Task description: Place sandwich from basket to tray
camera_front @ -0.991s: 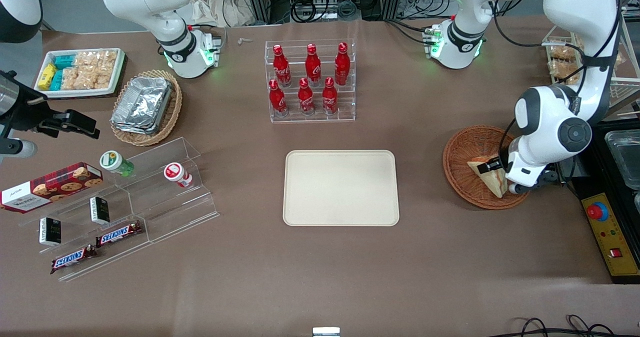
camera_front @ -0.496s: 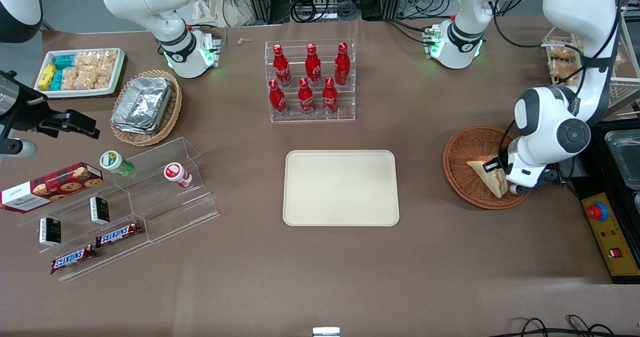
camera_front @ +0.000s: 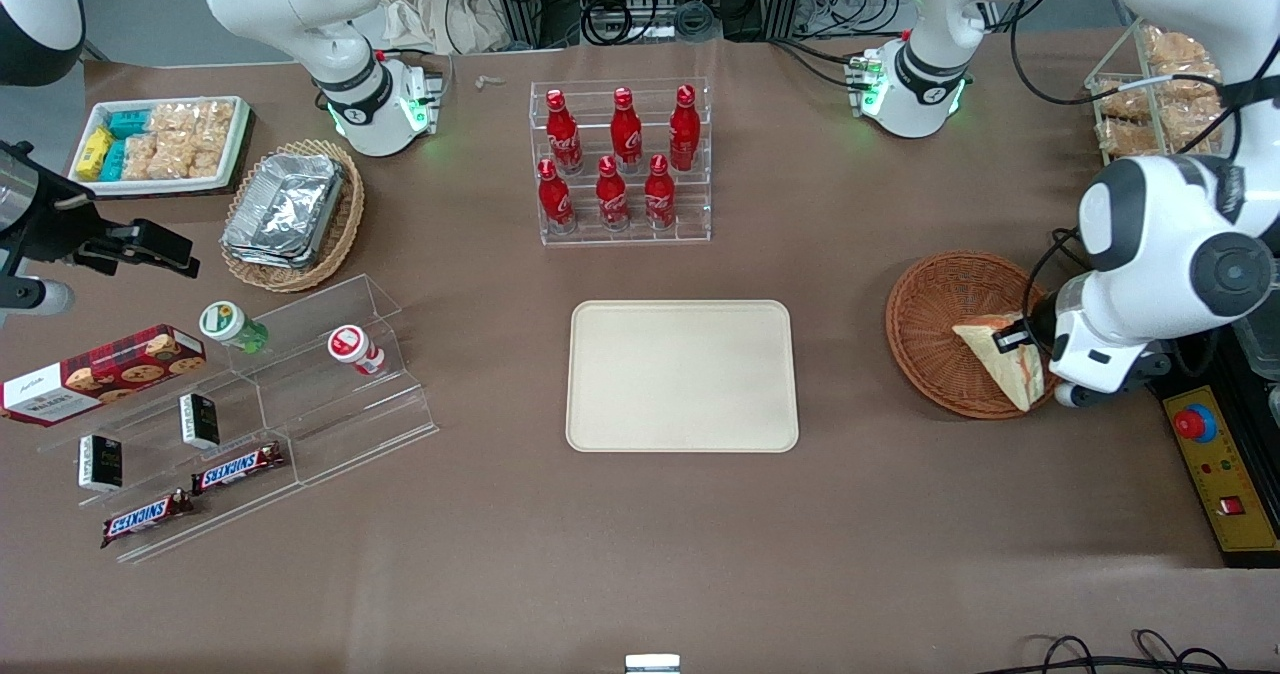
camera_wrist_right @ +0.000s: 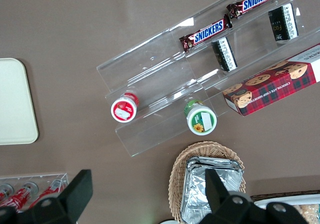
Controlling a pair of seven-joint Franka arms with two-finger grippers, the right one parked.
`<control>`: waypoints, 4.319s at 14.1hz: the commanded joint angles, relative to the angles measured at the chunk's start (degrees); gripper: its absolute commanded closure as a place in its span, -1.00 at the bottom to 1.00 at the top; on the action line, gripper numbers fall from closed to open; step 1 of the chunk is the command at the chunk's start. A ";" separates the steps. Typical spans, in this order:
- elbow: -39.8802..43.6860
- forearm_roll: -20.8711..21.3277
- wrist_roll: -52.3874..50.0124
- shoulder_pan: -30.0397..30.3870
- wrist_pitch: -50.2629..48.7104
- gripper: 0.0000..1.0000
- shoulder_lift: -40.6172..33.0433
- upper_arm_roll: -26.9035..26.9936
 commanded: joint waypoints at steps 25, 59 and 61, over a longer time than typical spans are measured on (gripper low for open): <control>19.10 -0.57 0.64 -17.08 7.01 0.45 26.19 -10.44; 38.34 1.63 15.76 5.68 -19.88 -1.00 8.44 -5.96; 38.34 1.63 15.84 5.68 -19.88 -1.00 8.70 -5.96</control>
